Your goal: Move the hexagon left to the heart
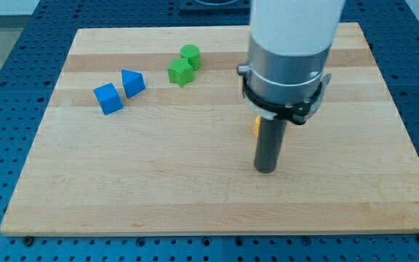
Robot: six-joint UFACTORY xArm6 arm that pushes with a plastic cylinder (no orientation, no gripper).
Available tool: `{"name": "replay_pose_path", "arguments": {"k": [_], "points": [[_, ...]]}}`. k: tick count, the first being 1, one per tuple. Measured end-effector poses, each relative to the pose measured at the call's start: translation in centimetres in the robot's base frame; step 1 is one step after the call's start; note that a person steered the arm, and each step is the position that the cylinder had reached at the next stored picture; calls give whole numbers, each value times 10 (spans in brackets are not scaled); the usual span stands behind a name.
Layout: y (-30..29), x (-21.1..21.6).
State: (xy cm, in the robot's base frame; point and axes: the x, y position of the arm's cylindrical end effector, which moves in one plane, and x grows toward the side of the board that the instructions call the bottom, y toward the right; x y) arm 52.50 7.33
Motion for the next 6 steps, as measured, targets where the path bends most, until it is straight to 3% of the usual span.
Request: {"name": "replay_pose_path", "arguments": {"k": [1, 6], "points": [[13, -28], [2, -59]]}}
